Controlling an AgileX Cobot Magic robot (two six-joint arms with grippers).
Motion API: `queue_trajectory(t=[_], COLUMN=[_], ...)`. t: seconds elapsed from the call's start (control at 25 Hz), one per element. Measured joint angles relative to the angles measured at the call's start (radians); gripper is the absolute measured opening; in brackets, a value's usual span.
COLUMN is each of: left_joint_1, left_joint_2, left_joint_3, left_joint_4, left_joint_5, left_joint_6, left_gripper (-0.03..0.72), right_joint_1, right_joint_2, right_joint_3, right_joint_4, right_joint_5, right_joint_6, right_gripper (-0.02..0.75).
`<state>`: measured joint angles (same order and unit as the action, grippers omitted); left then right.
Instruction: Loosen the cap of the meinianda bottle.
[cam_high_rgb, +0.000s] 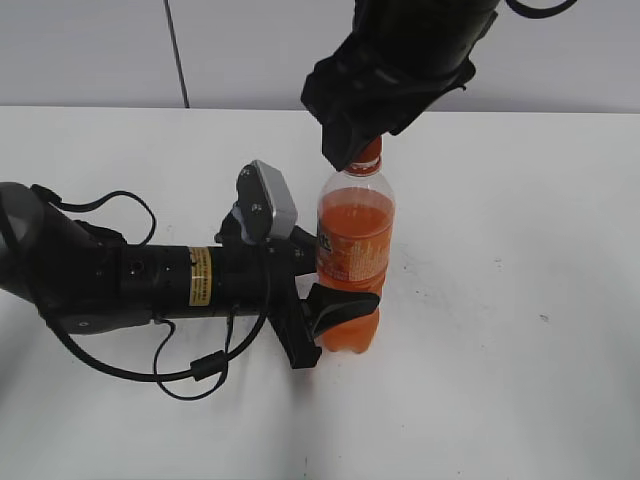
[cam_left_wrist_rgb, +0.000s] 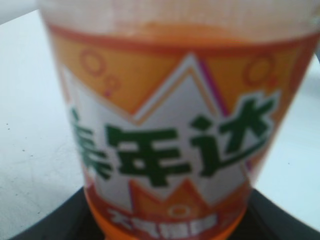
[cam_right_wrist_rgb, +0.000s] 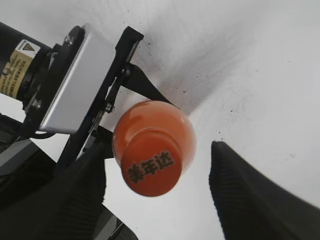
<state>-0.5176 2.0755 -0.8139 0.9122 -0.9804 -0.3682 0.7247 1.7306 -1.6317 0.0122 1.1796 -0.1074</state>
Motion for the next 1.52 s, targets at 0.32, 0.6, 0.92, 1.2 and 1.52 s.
queue_trajectory(t=[0.32, 0.6, 0.92, 1.2, 1.52], left_joint_1=[0.0, 0.0, -0.001, -0.001, -0.001], left_joint_2=[0.0, 0.0, 0.0, 0.0, 0.0], left_joint_3=[0.0, 0.0, 0.0, 0.0, 0.0], left_joint_4=[0.0, -0.001, -0.001, -0.001, 0.0], left_joint_5=[0.0, 0.0, 0.0, 0.001, 0.001], left_joint_6=[0.0, 0.0, 0.0, 0.0, 0.001], left_gripper=[0.391, 0.391, 0.391, 0.391, 0.391], right_joint_1=[0.0, 0.0, 0.003, 0.003, 0.003], right_joint_2=[0.012, 0.012, 0.012, 0.012, 0.01], right_joint_3=[0.0, -0.001, -0.004, -0.005, -0.005], right_joint_4=[-0.001, 0.0, -0.001, -0.002, 0.007], right_joint_5=[0.006, 0.021, 0.025, 0.027, 0.027], right_joint_6=[0.0, -0.03, -0.288, -0.834, -0.924], right_gripper=[0.473, 0.271, 0.271, 0.271, 0.272])
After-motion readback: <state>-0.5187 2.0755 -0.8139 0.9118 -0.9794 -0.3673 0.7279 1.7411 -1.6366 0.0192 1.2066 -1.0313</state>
